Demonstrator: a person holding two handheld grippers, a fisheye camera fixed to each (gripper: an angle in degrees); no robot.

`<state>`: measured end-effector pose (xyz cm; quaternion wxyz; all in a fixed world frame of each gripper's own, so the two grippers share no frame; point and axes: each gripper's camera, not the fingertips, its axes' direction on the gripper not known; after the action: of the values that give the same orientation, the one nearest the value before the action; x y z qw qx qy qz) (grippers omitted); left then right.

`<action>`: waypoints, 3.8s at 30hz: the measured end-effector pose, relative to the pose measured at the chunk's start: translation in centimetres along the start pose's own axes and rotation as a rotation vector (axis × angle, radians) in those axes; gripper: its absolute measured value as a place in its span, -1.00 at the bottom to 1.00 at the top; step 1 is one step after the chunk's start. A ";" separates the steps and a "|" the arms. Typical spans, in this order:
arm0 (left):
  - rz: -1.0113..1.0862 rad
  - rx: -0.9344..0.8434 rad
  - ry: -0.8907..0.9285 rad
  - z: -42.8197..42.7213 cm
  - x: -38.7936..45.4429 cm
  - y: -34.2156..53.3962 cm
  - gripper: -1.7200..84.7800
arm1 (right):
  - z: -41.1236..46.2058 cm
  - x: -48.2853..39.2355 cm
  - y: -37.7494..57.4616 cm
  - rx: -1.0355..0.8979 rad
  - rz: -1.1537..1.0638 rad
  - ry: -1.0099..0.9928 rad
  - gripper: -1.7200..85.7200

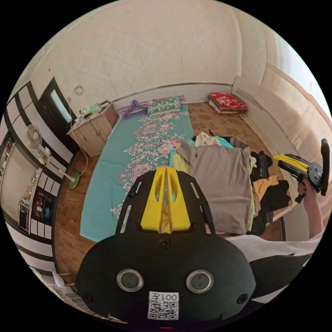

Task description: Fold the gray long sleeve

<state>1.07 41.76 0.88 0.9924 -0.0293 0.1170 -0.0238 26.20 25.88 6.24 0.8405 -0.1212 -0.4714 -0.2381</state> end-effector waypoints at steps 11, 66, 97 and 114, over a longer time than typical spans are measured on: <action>-0.025 -0.128 0.097 4.7 -1.4 -1.2 -0.98 | 1.6 2.2 -2.4 -0.120 -0.009 -0.026 -0.96; 0.152 -0.768 0.592 46.8 -10.7 -8.6 -0.84 | 9.7 33.5 2.9 -0.723 0.603 -0.628 -0.94; 0.249 -0.848 0.564 49.5 -13.7 -8.7 -0.96 | -10.0 32.6 3.5 -0.203 0.676 -0.774 -0.95; 0.215 -0.421 0.725 28.6 -26.2 -15.0 -0.98 | -15.5 24.8 5.4 -0.166 0.525 -0.729 -0.95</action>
<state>-18.33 29.76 35.68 0.8563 -0.2084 0.4629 0.0951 51.33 16.80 19.31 0.6390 -0.3794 -0.6691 0.0043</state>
